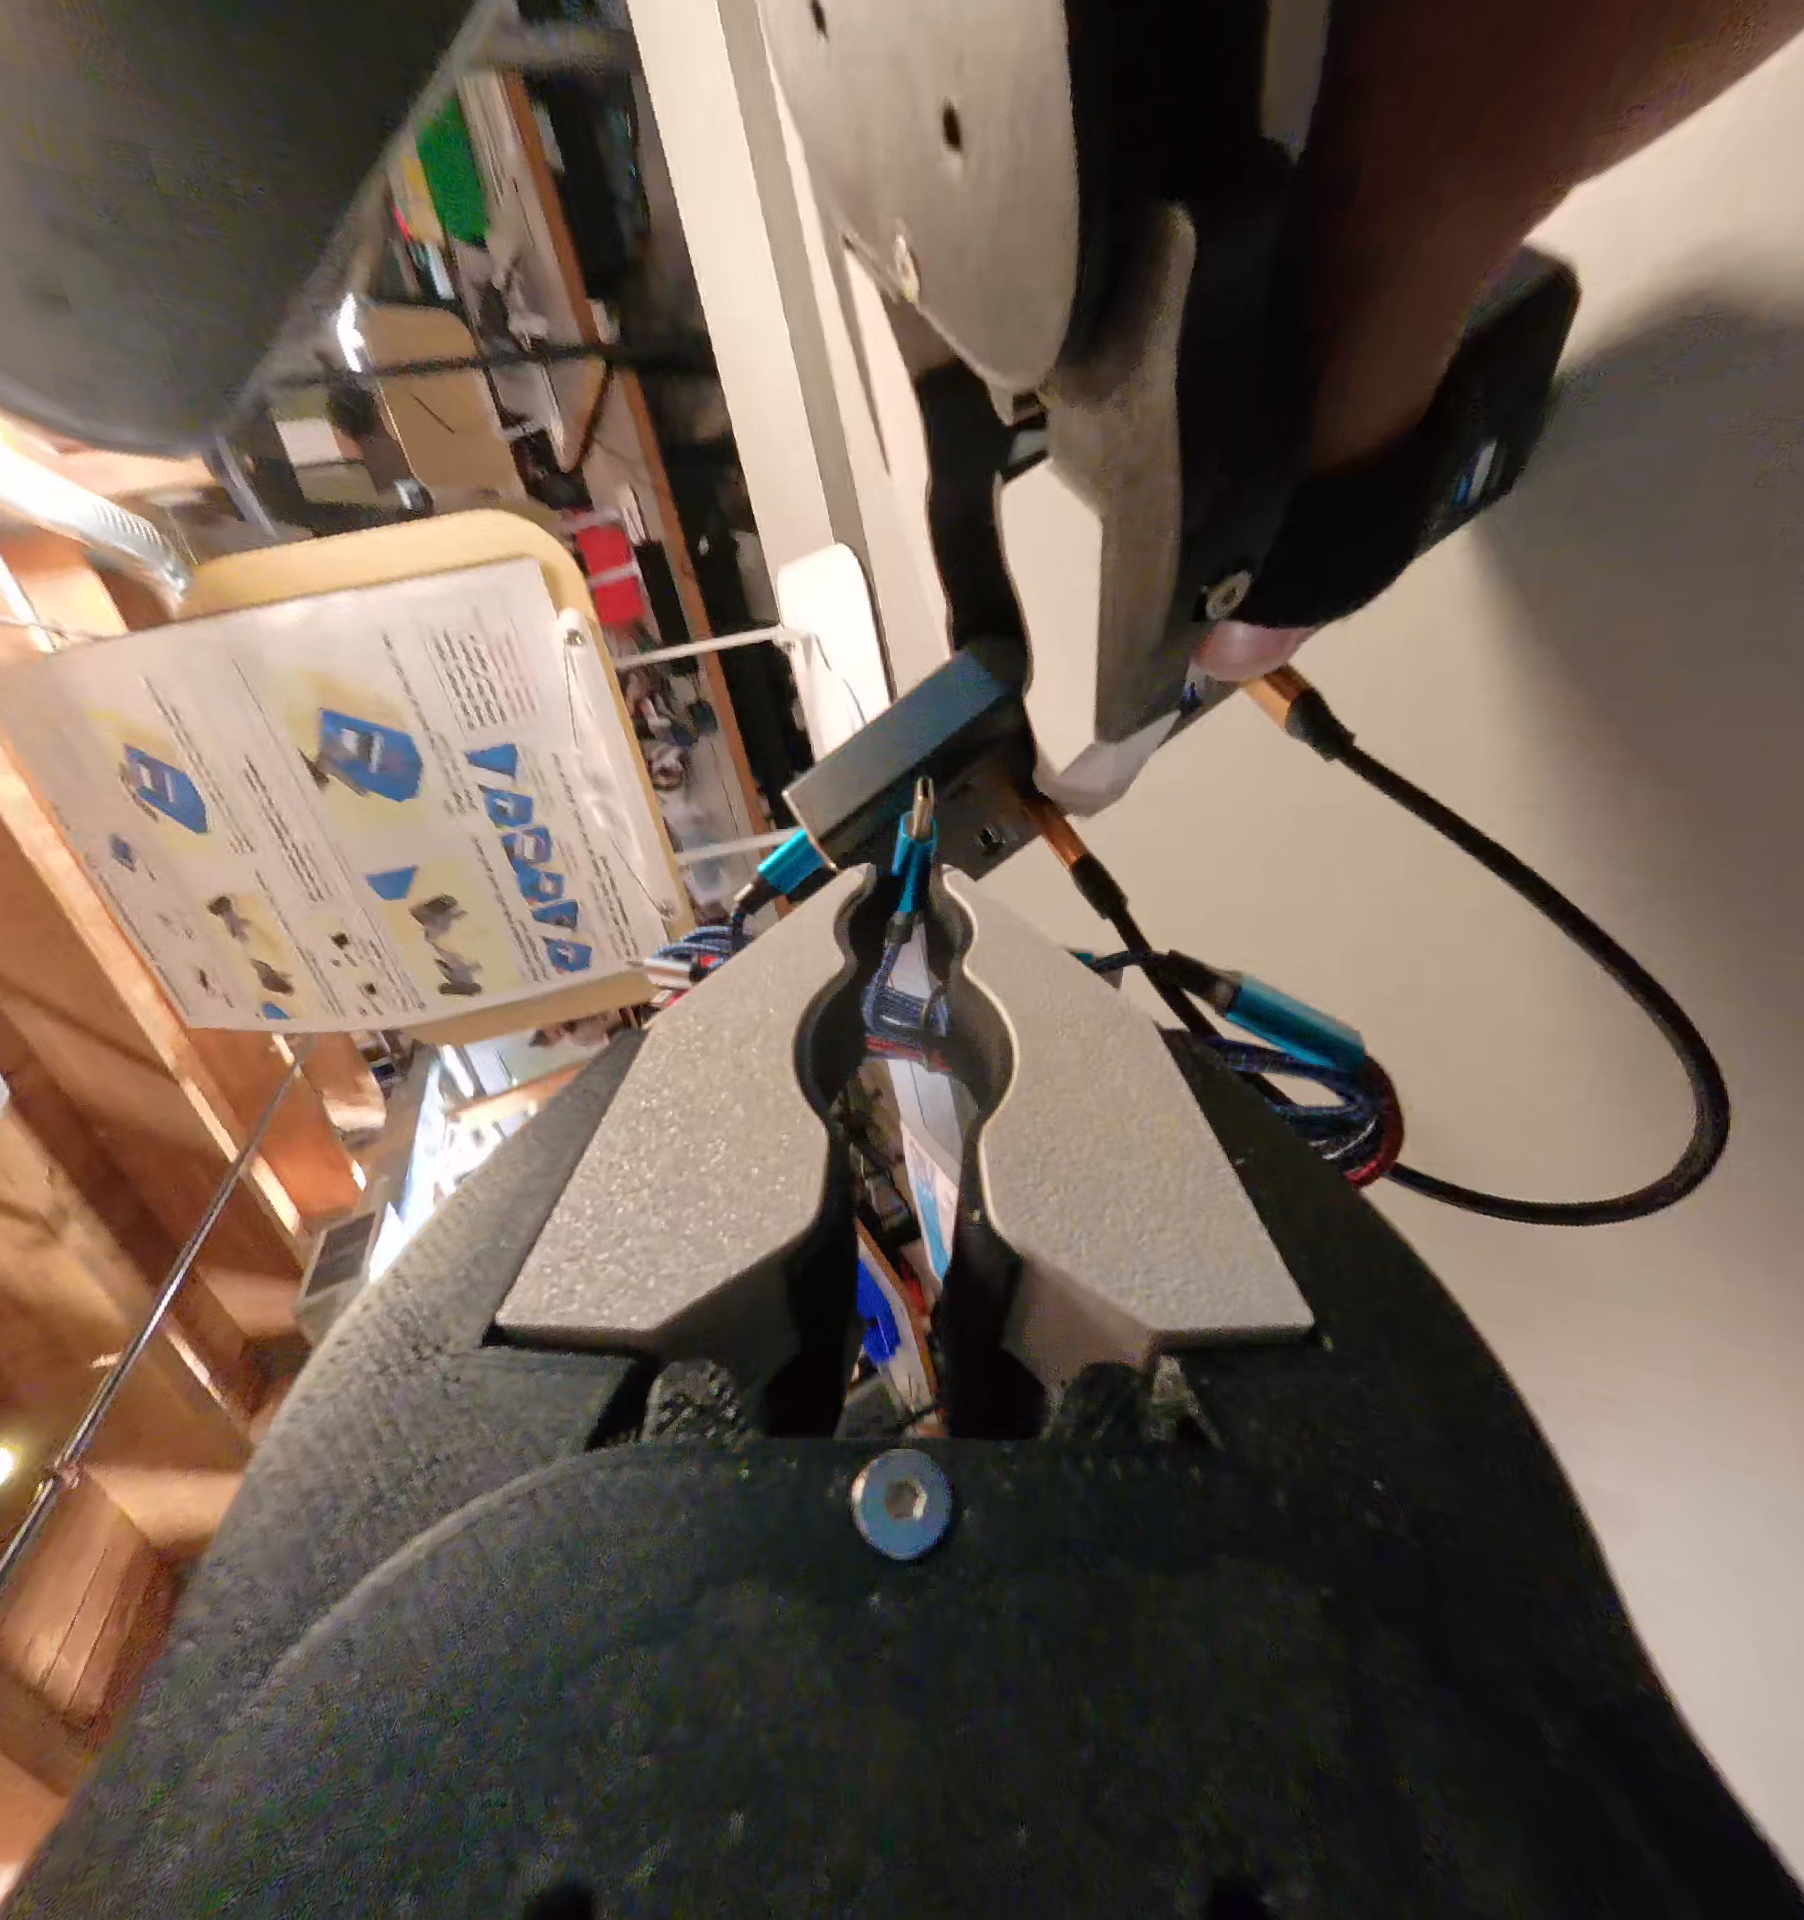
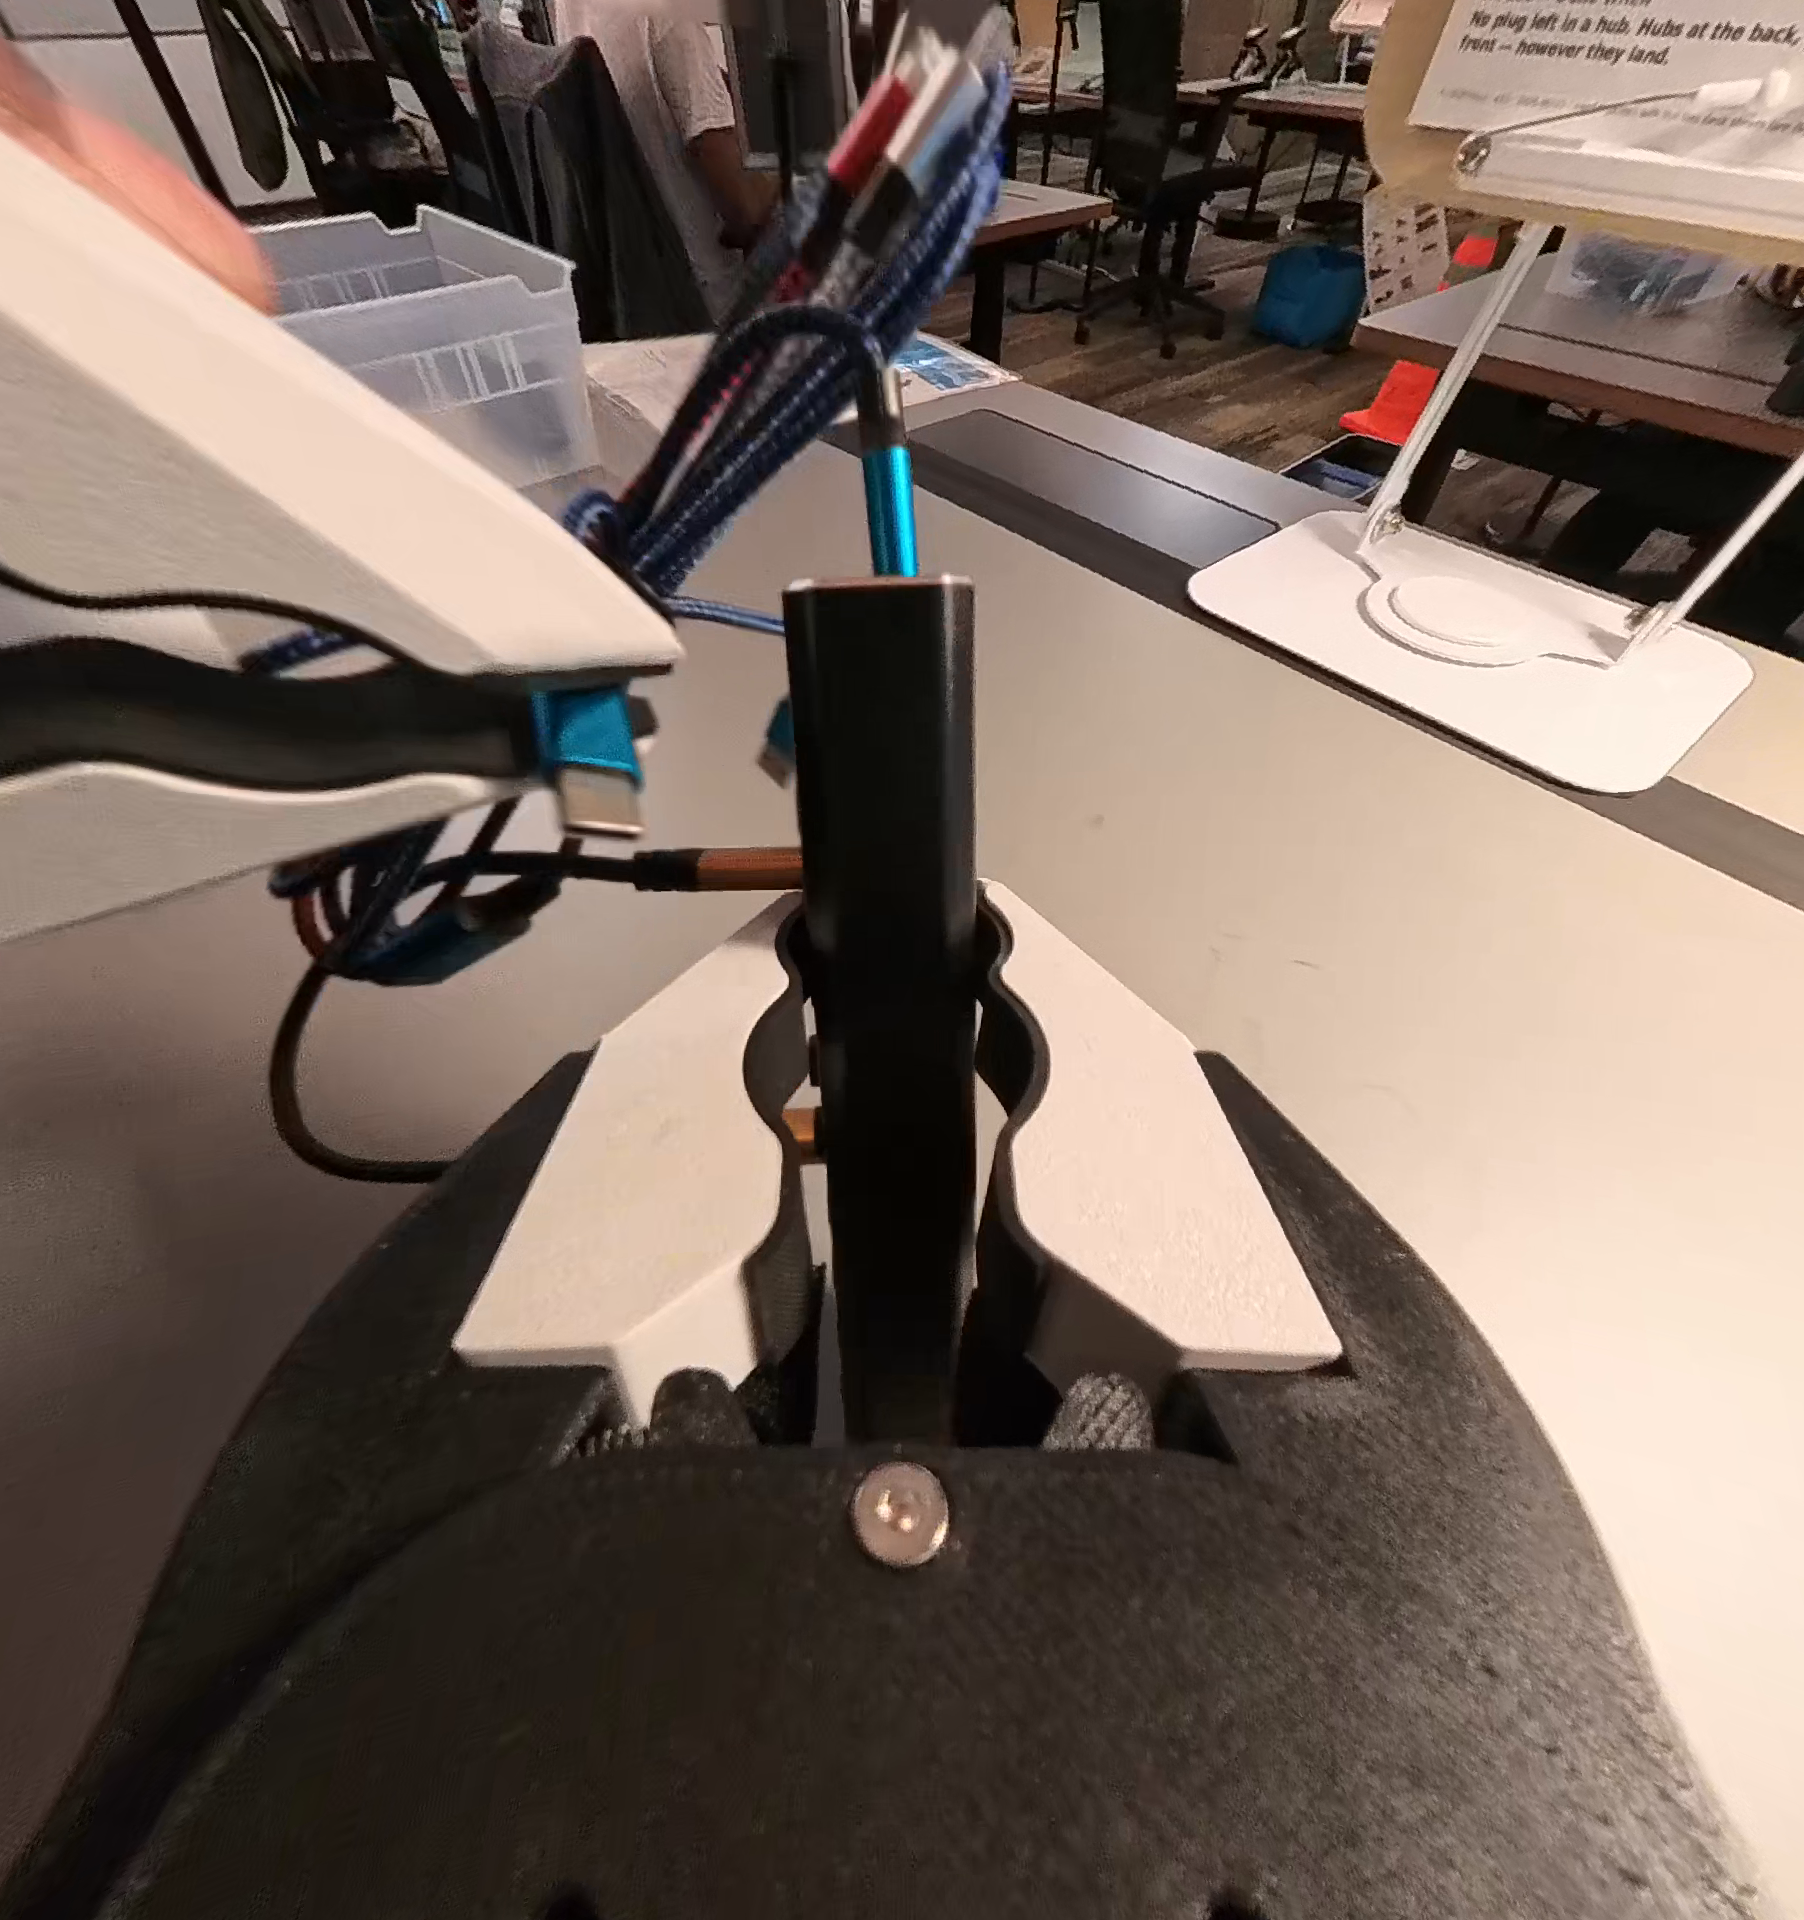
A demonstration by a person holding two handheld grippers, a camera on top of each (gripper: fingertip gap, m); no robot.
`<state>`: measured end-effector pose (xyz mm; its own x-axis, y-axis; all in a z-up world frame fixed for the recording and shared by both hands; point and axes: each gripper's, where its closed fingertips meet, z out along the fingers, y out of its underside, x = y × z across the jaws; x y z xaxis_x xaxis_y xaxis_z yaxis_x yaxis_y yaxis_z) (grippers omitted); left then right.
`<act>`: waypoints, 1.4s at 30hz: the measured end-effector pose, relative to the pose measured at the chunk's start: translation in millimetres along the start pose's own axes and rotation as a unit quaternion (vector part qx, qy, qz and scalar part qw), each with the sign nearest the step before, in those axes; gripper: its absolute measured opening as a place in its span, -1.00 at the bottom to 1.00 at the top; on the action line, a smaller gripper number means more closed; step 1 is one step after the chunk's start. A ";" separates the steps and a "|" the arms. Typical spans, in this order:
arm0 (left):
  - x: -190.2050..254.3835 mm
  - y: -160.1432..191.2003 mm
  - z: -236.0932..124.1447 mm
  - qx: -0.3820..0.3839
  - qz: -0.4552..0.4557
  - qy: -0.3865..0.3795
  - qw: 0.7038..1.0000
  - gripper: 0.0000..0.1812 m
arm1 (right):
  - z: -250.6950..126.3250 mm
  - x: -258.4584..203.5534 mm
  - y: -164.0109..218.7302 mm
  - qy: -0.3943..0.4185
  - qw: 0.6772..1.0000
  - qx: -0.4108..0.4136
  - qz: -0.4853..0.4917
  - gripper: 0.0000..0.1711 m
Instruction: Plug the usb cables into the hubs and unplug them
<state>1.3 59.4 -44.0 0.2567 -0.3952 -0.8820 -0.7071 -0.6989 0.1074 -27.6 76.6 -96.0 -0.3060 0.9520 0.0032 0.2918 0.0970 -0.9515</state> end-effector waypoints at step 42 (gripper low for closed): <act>-9.6 -23.4 -77.8 0.388 -0.567 0.095 0.720 -0.59 | 1.5 4.9 -0.2 -0.002 1.000 0.005 0.028 -0.70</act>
<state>66.7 33.2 -2.4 0.9926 0.0409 -0.1142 -0.1085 -0.1224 -0.9865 -30.6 80.8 -96.2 -0.2935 0.9546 -0.0514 0.3000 0.0409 -0.9531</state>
